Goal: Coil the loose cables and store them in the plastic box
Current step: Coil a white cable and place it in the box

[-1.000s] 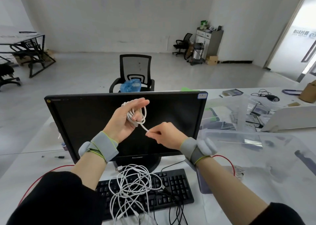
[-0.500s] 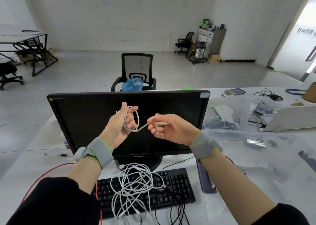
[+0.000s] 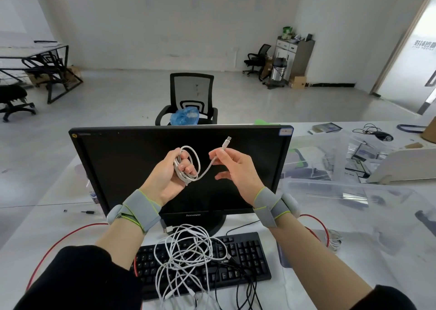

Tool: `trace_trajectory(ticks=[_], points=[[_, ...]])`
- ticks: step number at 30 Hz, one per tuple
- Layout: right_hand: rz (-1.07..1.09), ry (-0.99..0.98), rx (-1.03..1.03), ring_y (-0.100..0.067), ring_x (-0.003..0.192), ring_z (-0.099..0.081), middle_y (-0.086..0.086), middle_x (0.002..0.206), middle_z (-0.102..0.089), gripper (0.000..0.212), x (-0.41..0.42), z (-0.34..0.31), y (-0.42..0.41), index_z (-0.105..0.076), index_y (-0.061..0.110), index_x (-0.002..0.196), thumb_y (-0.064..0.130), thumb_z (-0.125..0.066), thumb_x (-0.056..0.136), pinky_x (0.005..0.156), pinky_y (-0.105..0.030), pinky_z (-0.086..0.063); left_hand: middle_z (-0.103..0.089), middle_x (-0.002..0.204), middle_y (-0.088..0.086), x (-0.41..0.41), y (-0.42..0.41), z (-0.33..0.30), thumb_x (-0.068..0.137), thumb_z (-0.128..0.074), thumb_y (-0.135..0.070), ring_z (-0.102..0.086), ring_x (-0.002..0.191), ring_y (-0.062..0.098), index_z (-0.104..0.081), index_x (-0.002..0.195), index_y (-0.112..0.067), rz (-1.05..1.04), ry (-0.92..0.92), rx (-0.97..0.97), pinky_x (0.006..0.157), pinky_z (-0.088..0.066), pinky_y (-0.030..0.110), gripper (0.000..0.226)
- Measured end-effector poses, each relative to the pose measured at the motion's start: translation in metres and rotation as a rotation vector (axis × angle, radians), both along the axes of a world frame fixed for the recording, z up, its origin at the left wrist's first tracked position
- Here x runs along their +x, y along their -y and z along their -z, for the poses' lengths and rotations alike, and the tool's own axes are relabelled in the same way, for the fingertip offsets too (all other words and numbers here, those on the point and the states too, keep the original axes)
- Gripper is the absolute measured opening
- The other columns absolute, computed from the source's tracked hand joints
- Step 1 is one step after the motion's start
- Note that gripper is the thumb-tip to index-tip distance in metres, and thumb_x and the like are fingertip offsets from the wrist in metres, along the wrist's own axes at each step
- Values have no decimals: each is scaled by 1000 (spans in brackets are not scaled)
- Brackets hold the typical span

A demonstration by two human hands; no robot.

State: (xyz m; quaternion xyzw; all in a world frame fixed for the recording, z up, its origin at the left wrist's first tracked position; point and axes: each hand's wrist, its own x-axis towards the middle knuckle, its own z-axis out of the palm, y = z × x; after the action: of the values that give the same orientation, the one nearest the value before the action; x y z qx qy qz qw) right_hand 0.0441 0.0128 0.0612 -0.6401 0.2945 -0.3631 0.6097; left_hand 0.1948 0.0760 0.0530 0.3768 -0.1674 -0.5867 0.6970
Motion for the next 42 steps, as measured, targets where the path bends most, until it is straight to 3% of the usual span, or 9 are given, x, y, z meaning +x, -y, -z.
trace_trajectory(ticks=[3,6,12,17,23,28,31,35,42], points=[[13,-103,-117,-6,76,-63,1,77,-67,22,1,3,-4,-58,18,86,21,-41,100,55,-24,-53,-35,43,-4,0,-1,0,101,-34,-25,-41,43,9,-43,68,-14,11,33,28,58,-40,21,35],[106,-216,-298,-4,59,-49,5,64,-59,21,1,11,-4,-61,24,89,26,-42,99,58,-20,-43,-38,44,-4,-3,-1,0,101,-35,-25,-45,45,10,-44,68,-14,9,-20,42,61,-41,23,36],[151,-131,-237,-5,52,-37,9,55,-45,19,4,19,-9,-67,29,100,31,-49,97,50,-21,-32,-55,53,4,-11,1,1,100,-40,-23,-65,60,18,-50,64,-10,-7,-65,122,56,-56,26,39],[105,-161,-109,-9,53,-40,3,66,-45,28,0,23,-7,-63,16,116,20,-39,101,50,-22,-38,-53,57,6,-8,1,3,100,-40,-23,-58,73,21,-47,65,-10,-61,-45,166,69,-50,31,39],[153,-316,-243,-6,53,-49,7,76,-55,24,-2,28,-11,-70,15,111,21,-53,95,52,-9,-40,-62,91,20,-13,2,9,102,-36,-22,-63,82,25,-48,71,-7,-66,120,210,78,-53,34,37],[205,-427,-386,-9,67,-50,14,68,-53,22,1,29,-13,-75,14,99,20,-54,93,71,-27,-46,-61,99,19,-17,2,9,102,-38,-23,-65,82,24,-48,72,-9,-42,111,208,82,-54,36,34],[203,-487,-485,-10,76,-47,10,67,-50,23,3,30,-15,-75,17,101,22,-53,94,70,-21,-34,-62,96,18,-19,1,7,102,-37,-25,-61,85,24,-47,69,-9,-20,177,202,91,-48,40,38],[125,-542,-614,-14,76,-48,-5,80,-52,23,6,31,-16,-74,17,102,24,-53,94,66,-19,-34,-56,78,9,-22,1,9,101,-40,-28,-56,75,17,-49,69,-8,16,168,195,80,-48,34,39],[59,-404,-617,3,71,-41,11,89,-40,32,6,33,-30,-58,17,120,28,-61,90,67,0,-33,-49,71,1,-18,8,11,99,-43,-35,-51,68,13,-51,77,-12,-65,67,204,75,-48,30,33]])
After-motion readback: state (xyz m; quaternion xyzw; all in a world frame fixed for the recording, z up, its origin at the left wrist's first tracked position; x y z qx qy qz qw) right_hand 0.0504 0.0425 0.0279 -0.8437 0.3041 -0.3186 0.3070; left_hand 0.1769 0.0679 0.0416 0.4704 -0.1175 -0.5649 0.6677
